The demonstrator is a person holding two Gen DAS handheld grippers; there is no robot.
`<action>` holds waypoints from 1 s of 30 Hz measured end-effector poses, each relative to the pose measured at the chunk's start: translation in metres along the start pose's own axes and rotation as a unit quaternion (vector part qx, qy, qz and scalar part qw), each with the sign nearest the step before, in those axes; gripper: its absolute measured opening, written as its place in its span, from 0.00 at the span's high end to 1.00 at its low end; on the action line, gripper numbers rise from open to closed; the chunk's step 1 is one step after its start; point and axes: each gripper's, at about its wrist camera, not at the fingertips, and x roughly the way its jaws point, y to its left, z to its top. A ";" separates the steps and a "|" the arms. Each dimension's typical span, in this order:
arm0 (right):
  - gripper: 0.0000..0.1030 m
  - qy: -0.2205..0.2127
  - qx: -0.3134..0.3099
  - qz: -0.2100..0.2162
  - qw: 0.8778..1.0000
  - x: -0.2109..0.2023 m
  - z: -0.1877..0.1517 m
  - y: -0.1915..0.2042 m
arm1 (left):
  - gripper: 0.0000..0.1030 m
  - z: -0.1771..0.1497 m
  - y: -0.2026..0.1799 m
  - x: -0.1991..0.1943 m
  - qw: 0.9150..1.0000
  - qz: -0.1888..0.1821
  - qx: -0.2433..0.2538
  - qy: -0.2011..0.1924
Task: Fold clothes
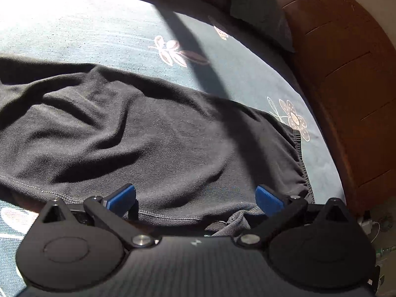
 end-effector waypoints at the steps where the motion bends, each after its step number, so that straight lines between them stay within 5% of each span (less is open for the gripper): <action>1: 0.00 -0.001 0.000 0.001 1.000 0.000 0.000 0.000 | 0.01 -0.003 -0.002 0.007 1.000 0.007 0.006 0.010; 12: 0.00 -0.011 -0.002 0.002 1.000 0.001 -0.001 0.000 | 0.01 -0.034 -0.038 -0.072 0.992 0.063 0.110 -0.021; 19: 0.00 -0.022 0.009 -0.008 1.000 0.003 -0.002 0.001 | 0.01 -0.128 -0.053 -0.079 0.977 0.097 0.186 0.030; 24: 0.00 -0.024 0.003 -0.009 1.000 0.001 -0.003 0.001 | 0.01 -0.171 -0.029 -0.072 0.988 0.075 0.126 0.053; 30: 0.00 0.004 -0.002 0.019 1.000 -0.010 0.008 0.010 | 0.01 -0.188 -0.024 -0.094 0.989 0.085 0.117 0.038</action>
